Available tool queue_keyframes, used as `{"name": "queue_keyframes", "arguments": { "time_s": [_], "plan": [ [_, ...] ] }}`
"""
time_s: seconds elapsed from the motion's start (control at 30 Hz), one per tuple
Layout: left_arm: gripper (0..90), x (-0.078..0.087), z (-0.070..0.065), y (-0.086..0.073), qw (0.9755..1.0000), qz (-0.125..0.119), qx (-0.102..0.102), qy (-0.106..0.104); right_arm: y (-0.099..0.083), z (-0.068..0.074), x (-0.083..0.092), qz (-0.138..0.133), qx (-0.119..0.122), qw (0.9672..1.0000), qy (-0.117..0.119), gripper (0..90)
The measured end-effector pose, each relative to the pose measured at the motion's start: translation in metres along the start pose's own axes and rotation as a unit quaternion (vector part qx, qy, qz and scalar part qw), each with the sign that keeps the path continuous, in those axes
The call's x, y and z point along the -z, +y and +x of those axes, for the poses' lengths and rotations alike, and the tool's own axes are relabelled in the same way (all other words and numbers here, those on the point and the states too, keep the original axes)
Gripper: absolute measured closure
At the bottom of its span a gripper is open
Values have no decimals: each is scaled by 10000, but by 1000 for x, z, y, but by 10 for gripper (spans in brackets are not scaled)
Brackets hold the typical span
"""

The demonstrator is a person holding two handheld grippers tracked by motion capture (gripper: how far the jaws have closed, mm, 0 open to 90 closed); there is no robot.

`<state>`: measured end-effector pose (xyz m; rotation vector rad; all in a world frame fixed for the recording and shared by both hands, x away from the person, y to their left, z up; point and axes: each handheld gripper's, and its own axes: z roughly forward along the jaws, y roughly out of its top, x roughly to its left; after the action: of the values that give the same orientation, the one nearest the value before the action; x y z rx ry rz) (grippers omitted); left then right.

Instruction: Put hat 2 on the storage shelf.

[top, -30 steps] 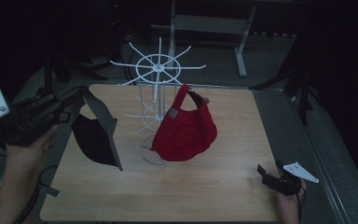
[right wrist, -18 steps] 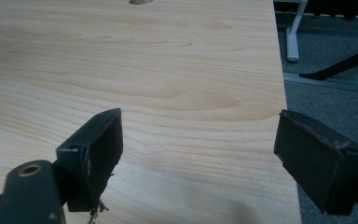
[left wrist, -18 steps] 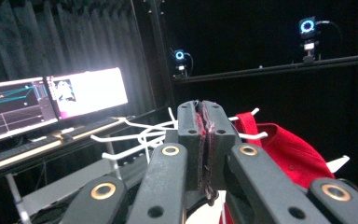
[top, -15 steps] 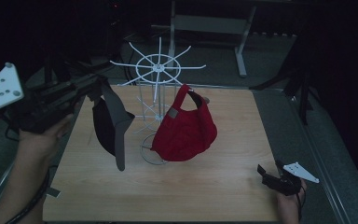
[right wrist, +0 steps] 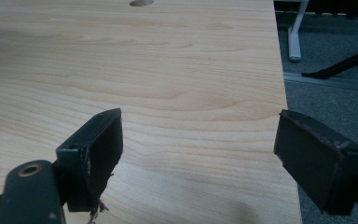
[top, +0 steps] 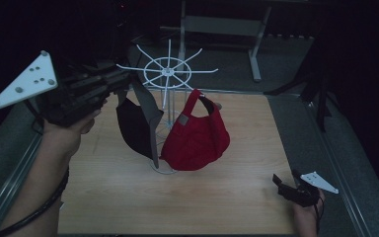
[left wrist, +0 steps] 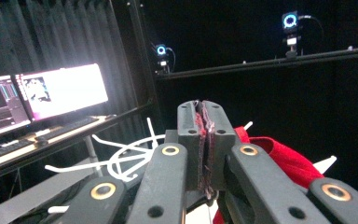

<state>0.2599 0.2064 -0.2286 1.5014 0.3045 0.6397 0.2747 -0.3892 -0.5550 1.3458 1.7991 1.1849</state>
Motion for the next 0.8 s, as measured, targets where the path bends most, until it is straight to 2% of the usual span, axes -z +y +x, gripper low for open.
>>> {"name": "queue_keyframes", "arguments": {
  "time_s": [0.17,0.4,0.7,0.8],
  "plan": [
    [883,-8,-4,-6,9998,152,5,-144,0,-1,0,19,-8,10000,4,153],
    [880,-6,-8,-20,9988,295,82,-387,0,-1,0,9,-10,10000,-12,154],
    [876,-3,-15,-35,9982,459,-45,-374,0,-1,0,2,-15,10000,-2,154],
    [869,0,-14,-42,9981,514,10,-338,0,-1,0,-2,-29,10000,10,154]
  ]
}}
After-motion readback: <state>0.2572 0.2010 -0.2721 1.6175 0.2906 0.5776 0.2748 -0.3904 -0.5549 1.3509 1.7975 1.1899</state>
